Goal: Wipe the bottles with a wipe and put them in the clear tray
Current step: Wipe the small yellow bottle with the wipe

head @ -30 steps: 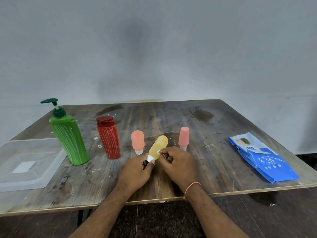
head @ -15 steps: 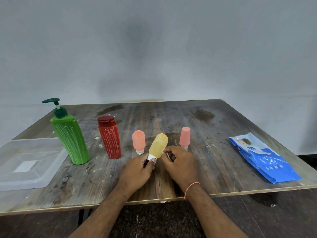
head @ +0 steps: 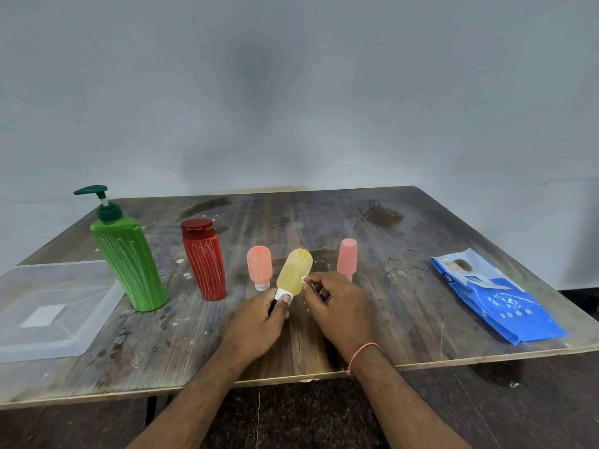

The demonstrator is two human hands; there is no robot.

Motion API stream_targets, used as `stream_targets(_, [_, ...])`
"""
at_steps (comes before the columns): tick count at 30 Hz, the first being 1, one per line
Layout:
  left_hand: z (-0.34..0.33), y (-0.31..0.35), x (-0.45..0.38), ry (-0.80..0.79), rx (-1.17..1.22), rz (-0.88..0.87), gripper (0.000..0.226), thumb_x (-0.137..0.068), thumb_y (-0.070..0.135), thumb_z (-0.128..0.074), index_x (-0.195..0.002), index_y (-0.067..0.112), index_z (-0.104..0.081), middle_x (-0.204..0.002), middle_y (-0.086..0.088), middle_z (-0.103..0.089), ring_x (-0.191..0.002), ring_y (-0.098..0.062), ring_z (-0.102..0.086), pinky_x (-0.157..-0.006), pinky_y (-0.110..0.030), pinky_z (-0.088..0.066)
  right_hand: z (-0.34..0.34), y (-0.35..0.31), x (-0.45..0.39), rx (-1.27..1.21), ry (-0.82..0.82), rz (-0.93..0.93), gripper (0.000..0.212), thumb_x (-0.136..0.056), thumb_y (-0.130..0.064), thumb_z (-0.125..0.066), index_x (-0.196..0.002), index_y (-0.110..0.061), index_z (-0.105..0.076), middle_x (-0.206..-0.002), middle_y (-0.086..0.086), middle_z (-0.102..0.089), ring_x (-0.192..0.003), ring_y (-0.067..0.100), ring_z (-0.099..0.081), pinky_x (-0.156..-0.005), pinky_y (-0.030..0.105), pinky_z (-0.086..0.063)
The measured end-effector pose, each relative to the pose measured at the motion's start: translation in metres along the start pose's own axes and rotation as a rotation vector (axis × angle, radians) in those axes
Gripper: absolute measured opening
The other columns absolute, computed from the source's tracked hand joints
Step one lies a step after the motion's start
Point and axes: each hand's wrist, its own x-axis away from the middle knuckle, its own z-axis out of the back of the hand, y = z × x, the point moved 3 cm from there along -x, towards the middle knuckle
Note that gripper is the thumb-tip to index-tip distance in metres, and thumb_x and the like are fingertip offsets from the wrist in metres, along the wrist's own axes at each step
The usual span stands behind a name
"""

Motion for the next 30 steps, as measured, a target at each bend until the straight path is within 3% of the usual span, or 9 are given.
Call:
stream_targets(4, [0.0003,-0.0003,0.0004,-0.003,0.038,-0.020,0.028,-0.110,0.045,-0.043,-0.096,0.031,-0.064,-0.075,0.013,-0.066,-0.071,-0.006,-0.066,-0.062,-0.023,-0.044,0.0000,-0.0018,-0.0003,-0.038,-0.024,0.016,0.014,-0.096,-0.031,-0.076,-0.109,-0.031,-0.080,-0.104,-0.019,-0.074,-0.091,0.004,-0.068,-0.078,0.026,-0.059])
stream_targets(9, [-0.0017,-0.0049,0.0000,-0.001,0.093,-0.036,0.029,-0.108,0.048,-0.044,-0.095,0.028,-0.062,-0.075,0.003,-0.066,-0.070,-0.015,-0.065,-0.066,-0.041,-0.052,0.0013,-0.0041,-0.0013,-0.082,-0.056,0.036,0.015,-0.096,-0.029,-0.077,-0.111,-0.031,-0.081,-0.104,-0.020,-0.073,-0.095,0.002,-0.068,-0.081,0.023,-0.058])
stream_targets(14, [-0.0014,-0.0028,0.0003,0.008,0.047,-0.050,0.024,-0.106,0.055,-0.047,-0.096,0.034,-0.055,-0.078,0.008,-0.065,-0.068,-0.008,-0.060,-0.056,-0.020,-0.038,0.0020,-0.0063,-0.0008,-0.103,-0.084,0.046,0.015,-0.096,-0.030,-0.078,-0.111,-0.030,-0.082,-0.102,-0.020,-0.073,-0.095,0.002,-0.068,-0.079,0.018,-0.056])
stream_targets(19, [-0.0008,-0.0039,-0.0001,0.007,0.114,-0.035,0.041,-0.101,0.066,-0.034,-0.098,0.033,-0.059,-0.079,0.001,-0.069,-0.071,-0.013,-0.066,-0.061,-0.029,-0.051,0.0030,-0.0099,-0.0008,-0.134,-0.093,0.076,0.013,-0.096,-0.027,-0.078,-0.108,-0.030,-0.081,-0.100,-0.021,-0.073,-0.095,0.000,-0.068,-0.078,0.017,-0.055])
stream_targets(27, [-0.0007,-0.0070,-0.0012,0.043,0.175,-0.037,0.033,-0.110,0.049,-0.038,-0.092,0.030,-0.059,-0.071,0.004,-0.063,-0.064,-0.005,-0.059,-0.058,-0.022,-0.042,-0.0028,-0.0059,-0.0039,-0.203,-0.029,0.135,0.016,-0.094,-0.019,-0.081,-0.109,-0.025,-0.083,-0.119,-0.014,-0.065,-0.116,0.009,-0.065,-0.092,0.030,-0.057])
stream_targets(30, [0.0005,-0.0083,-0.0016,0.035,0.184,-0.063,0.036,-0.110,0.047,-0.039,-0.090,0.029,-0.062,-0.072,0.008,-0.061,-0.069,-0.002,-0.059,-0.060,-0.019,-0.041,-0.0029,-0.0045,-0.0037,-0.217,-0.044,0.138,0.015,-0.095,-0.018,-0.081,-0.108,-0.026,-0.083,-0.111,-0.017,-0.072,-0.108,0.007,-0.069,-0.090,0.035,-0.059])
